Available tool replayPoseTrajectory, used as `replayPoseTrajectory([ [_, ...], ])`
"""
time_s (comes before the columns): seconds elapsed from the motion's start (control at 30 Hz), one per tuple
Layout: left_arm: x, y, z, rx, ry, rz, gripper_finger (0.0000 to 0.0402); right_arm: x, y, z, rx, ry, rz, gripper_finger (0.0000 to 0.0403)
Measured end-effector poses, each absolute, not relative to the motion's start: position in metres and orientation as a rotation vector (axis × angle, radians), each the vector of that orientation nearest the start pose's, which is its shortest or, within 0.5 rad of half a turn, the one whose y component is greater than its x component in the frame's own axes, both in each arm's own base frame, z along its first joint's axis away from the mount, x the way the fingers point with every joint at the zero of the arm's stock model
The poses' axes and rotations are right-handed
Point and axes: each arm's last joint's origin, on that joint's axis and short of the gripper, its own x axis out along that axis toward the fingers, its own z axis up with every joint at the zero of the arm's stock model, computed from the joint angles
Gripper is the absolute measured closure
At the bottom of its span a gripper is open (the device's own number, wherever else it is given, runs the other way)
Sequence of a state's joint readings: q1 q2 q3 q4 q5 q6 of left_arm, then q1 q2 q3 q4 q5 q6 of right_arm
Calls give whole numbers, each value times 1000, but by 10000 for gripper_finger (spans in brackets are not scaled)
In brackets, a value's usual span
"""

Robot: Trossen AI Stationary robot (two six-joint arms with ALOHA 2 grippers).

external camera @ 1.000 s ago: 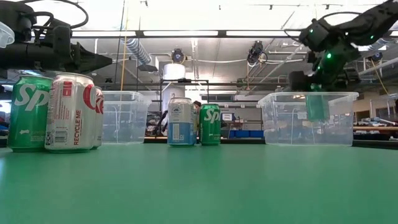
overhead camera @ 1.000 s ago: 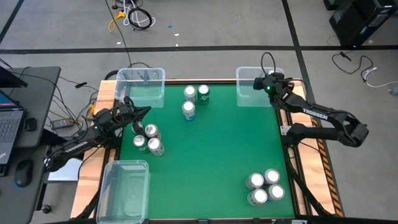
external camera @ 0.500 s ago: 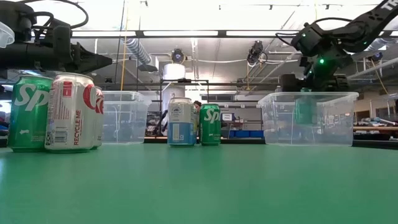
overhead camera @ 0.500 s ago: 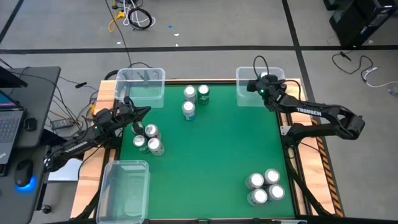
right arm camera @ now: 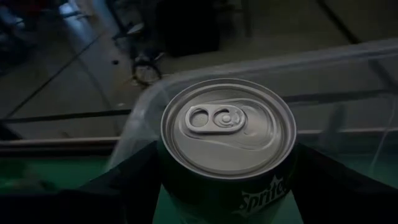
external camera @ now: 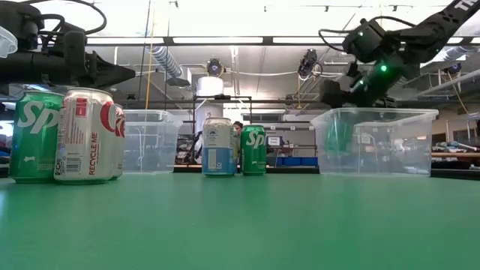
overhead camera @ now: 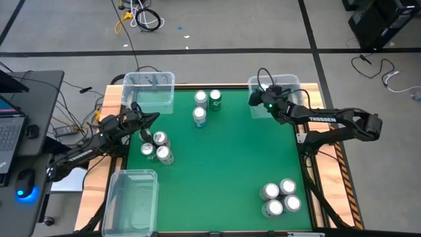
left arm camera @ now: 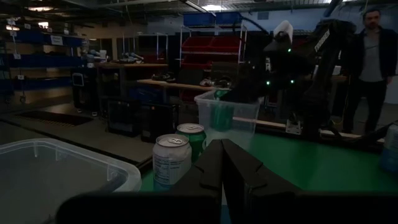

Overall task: Sort soda cans
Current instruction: Put the green soda can into the top right transparent bin

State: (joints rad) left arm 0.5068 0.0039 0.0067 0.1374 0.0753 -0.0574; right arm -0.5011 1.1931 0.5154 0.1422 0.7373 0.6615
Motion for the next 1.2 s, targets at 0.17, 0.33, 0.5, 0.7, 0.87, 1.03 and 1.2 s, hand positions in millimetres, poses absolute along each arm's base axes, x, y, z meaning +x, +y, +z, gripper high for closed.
replayPoseTrajectory([
  [0.17, 85, 45, 179, -16, -148, 427, 392, 208, -122, 223, 480, 107, -1223, 118],
  [0.33, 85, 45, 179, -16, -147, 427, 392, 222, -118, 251, 436, 74, -1134, 118],
  [0.5, 85, 45, 179, -16, -148, 427, 392, 223, -120, 265, 337, 164, -1178, 118],
  [0.7, 85, 45, 179, -16, -147, 427, 392, 208, -135, 261, 297, 293, -1330, 117],
  [0.87, 85, 45, 179, -16, -148, 427, 392, 192, -147, 240, 320, 362, -1376, 117],
  [1.03, 85, 45, 179, -16, -148, 426, 392, 178, -157, 225, 333, 401, -1428, 117],
  [1.2, 85, 45, 179, -16, -148, 427, 392, 168, -165, 217, 360, 394, -1451, 117],
])
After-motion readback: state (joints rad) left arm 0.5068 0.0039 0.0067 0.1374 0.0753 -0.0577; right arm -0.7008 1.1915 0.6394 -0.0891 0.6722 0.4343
